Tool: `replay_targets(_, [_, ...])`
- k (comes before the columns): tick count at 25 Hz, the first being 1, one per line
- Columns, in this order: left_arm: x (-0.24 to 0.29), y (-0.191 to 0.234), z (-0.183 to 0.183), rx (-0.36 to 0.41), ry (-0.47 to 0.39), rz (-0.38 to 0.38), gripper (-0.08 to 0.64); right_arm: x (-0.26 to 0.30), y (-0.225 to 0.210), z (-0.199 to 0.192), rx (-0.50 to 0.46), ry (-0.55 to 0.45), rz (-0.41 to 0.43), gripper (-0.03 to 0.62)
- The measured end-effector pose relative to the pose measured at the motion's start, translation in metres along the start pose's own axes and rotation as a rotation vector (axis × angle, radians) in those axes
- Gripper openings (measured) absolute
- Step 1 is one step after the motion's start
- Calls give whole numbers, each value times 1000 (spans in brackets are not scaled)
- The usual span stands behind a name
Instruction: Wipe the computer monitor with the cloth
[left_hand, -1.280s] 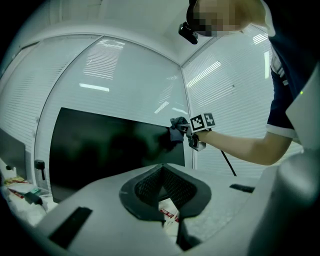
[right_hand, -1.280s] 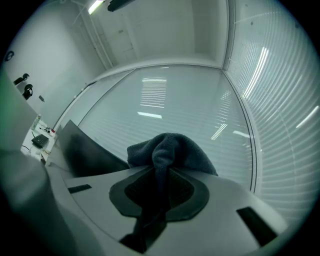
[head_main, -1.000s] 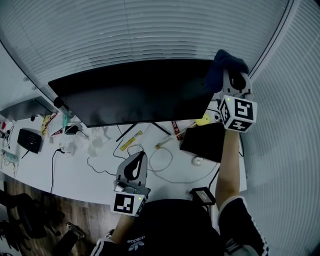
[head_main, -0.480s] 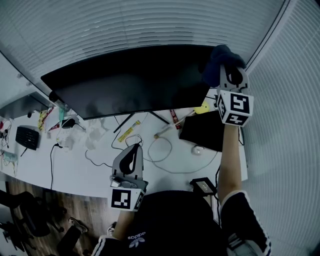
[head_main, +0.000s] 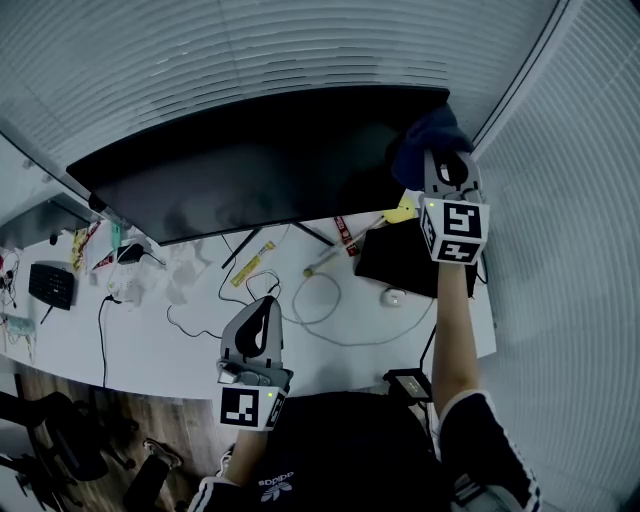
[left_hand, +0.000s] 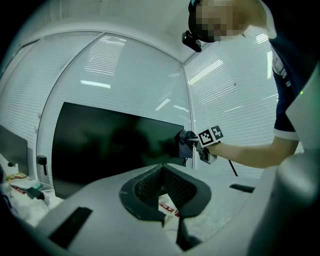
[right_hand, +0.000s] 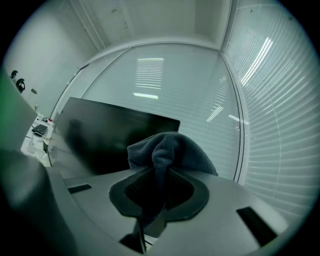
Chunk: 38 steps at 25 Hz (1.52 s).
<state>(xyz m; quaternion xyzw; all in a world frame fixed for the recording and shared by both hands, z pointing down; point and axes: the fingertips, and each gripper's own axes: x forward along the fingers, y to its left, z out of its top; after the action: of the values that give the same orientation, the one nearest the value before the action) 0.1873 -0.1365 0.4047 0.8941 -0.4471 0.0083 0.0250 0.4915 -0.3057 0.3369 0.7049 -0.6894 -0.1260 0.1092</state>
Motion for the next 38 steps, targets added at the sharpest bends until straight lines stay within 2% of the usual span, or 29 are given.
replay_targets(5, [3, -3, -10, -14, 20, -18, 5, -1, 8, -27, 3, 48, 7, 48])
replay_targets(14, [3, 5, -18, -20, 27, -4, 5, -5, 34, -85, 17, 156, 37, 48])
replay_targets(25, [-7, 15, -20, 13, 42, 17, 5, -6, 56, -150, 17, 205, 45, 48])
replay_targets(34, [-12, 14, -21, 22, 55, 19, 5, -11, 71, -214, 45, 353, 49, 48])
replay_targets(38, [-13, 14, -21, 25, 57, 19, 5, -12, 74, -227, 61, 385, 35, 48])
